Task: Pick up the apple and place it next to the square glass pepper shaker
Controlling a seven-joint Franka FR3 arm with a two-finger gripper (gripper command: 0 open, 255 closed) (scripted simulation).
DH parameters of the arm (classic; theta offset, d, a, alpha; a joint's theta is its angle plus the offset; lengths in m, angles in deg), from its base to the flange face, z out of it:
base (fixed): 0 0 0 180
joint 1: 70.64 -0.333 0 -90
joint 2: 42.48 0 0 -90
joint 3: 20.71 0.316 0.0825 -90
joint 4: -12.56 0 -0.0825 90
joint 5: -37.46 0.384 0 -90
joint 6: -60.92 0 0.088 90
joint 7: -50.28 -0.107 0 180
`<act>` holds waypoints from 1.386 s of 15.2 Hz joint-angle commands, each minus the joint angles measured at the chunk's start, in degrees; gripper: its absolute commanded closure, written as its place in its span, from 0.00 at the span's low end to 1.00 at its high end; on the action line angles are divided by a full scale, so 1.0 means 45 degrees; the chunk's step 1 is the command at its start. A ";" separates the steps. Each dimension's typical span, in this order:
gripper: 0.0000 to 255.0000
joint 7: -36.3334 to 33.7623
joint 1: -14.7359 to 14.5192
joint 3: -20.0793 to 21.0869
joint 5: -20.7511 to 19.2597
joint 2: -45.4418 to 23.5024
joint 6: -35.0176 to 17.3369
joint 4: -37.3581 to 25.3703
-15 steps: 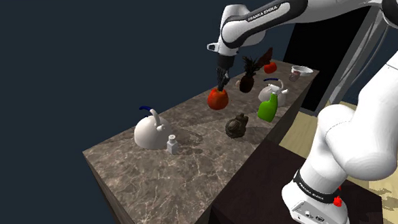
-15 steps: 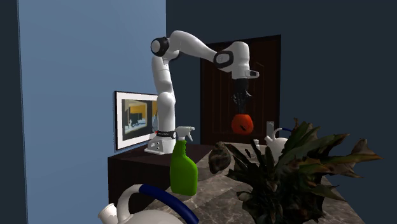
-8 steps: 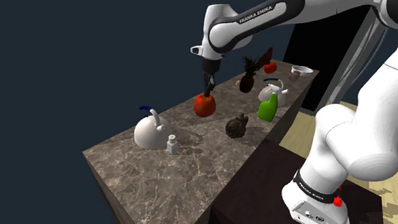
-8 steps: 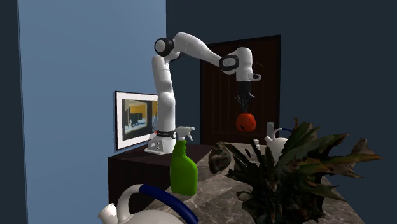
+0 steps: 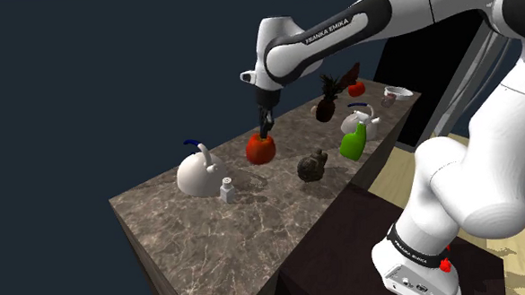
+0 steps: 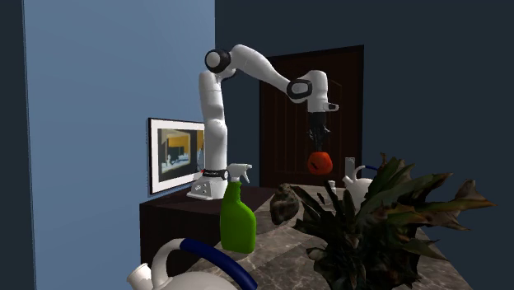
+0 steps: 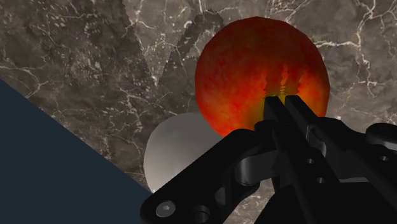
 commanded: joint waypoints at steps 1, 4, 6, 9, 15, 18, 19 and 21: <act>1.00 0.0050 -0.0009 -0.0024 0.0078 -0.0168 -0.0360 0.0197; 1.00 0.0165 -0.0017 -0.0067 0.0219 -0.0455 -0.0887 0.0463; 1.00 0.0252 -0.0023 -0.0092 0.0329 -0.0662 -0.1238 0.0626; 1.00 0.0401 -0.0033 -0.0123 0.0521 -0.0996 -0.1763 0.0851; 1.00 0.0772 -0.0043 -0.0149 0.1013 -0.1750 -0.2806 0.1223; 1.00 0.1000 -0.0036 -0.0133 0.1320 -0.2167 -0.3318 0.1369; 1.00 0.1082 -0.0032 -0.0123 0.1432 -0.2312 -0.3487 0.1411; 1.00 0.1257 -0.0017 -0.0091 0.1671 -0.2609 -0.3822 0.1487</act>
